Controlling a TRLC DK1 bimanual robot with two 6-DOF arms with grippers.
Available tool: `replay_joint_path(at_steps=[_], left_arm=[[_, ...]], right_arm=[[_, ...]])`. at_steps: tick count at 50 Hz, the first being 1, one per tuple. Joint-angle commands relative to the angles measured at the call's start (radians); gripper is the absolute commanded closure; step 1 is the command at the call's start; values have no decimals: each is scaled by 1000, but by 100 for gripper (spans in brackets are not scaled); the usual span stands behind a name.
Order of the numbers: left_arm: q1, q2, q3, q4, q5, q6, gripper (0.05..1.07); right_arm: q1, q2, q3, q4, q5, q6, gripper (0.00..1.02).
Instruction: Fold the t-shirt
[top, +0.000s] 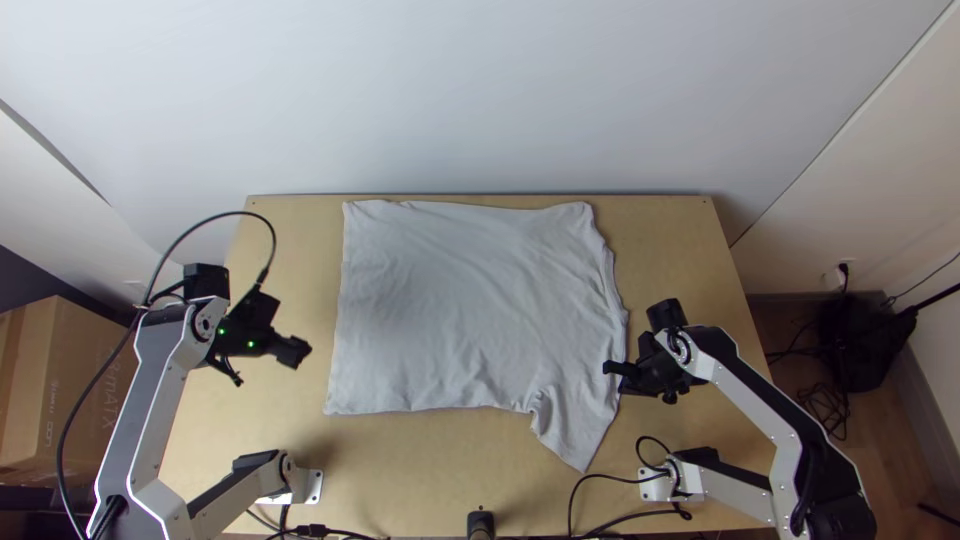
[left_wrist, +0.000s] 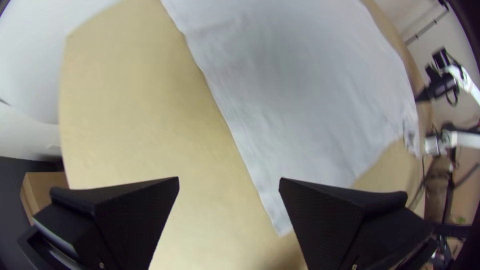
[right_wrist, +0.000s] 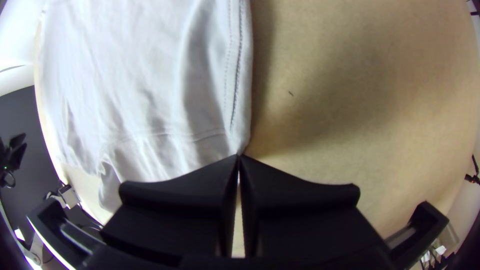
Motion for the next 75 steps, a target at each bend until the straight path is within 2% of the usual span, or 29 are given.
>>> replay_joint_path(at_steps=[1,4,10,14,30,43,47,50,55,59,62,67,75], left_arm=[[-18,4,-39,-97,-25,120,11],[-61,7,-53,-154,-63,125,11],[-165,8,-124,-122,-151,92,12],[-213,30,-153,-97,-152,63,17],[-363,154,-204,-68,-151,-61,17],[-414,246,-225,-33,-149,-95,18],[-414,266,-233,-22,-142,-104,36],[-416,266,-248,-4,-140,-105,43],[-416,274,-259,16,-125,-115,62],[-412,271,-270,32,-106,-113,82],[-409,263,-276,45,-85,-85,105],[-362,252,-268,45,-77,-58,105],[-221,214,-237,28,-53,19,105]], right_arm=[[9,-38,-16,-8,1,16,100],[9,-48,-14,-11,-1,18,100],[10,-68,-13,-12,-1,27,100],[13,-76,-8,-18,-1,33,100],[13,-114,-13,-29,1,43,100],[10,-122,-1,-37,1,41,100],[9,-128,6,-40,1,41,100],[6,-131,9,-43,1,41,100],[4,-133,12,-47,1,41,100],[3,-136,13,-51,1,41,100],[-1,-139,18,-54,1,39,100],[-19,-142,18,-52,4,29,100],[-85,-131,4,-52,19,-36,100]])
